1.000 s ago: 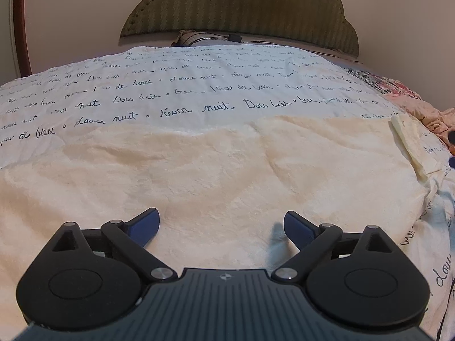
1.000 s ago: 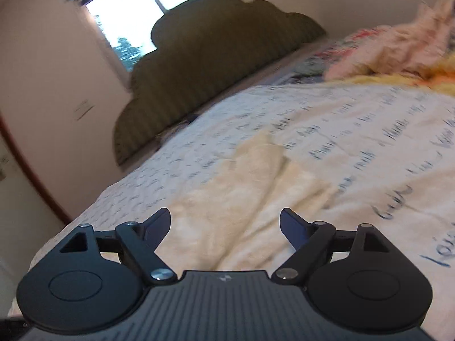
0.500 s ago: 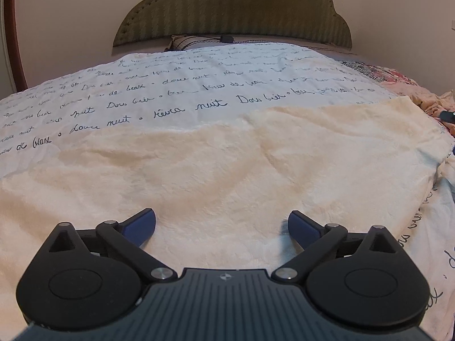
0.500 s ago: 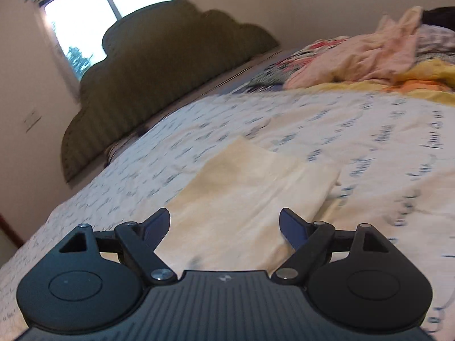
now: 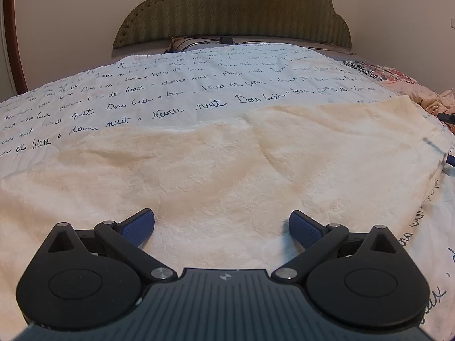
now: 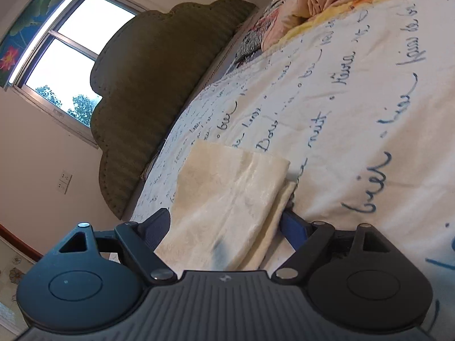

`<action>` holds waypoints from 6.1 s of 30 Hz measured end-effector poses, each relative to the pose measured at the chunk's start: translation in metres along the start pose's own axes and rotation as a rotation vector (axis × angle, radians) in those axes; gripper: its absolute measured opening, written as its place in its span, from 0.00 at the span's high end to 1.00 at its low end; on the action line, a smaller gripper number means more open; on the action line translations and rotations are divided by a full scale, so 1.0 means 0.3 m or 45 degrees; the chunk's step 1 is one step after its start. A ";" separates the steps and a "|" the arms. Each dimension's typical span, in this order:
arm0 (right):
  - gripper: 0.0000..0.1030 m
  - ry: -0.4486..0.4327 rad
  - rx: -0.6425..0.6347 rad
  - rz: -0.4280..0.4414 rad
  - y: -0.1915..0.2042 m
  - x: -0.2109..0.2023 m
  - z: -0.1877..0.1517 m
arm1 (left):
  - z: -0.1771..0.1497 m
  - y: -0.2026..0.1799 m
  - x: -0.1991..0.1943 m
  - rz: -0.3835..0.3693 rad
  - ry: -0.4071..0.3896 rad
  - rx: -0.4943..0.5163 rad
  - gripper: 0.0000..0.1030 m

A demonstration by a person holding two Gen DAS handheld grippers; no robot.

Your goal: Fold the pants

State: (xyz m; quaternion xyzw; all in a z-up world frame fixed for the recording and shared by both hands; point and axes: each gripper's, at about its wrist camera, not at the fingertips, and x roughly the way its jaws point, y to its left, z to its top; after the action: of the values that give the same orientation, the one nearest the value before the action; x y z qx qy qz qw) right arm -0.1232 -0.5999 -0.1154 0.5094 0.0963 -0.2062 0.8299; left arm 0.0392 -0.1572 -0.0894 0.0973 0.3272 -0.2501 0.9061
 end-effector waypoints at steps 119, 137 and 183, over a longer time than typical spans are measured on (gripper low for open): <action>0.29 0.576 -1.494 0.087 0.689 0.166 -0.574 | 0.196 0.169 0.073 0.061 0.060 -0.187 0.12; 0.00 0.413 -1.454 -0.188 0.680 0.010 -0.638 | 0.115 0.121 -0.013 0.124 0.063 -0.114 0.07; 0.00 0.114 -1.565 -0.206 0.587 -0.061 -0.802 | -0.175 0.529 -0.334 0.255 -0.038 -0.317 0.01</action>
State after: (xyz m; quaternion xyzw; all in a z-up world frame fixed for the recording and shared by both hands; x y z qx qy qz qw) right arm -0.0499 -0.3128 -0.0778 -0.0621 0.2706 -0.1538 0.9483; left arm 0.0264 0.0354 -0.0636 0.0125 0.3307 -0.1175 0.9363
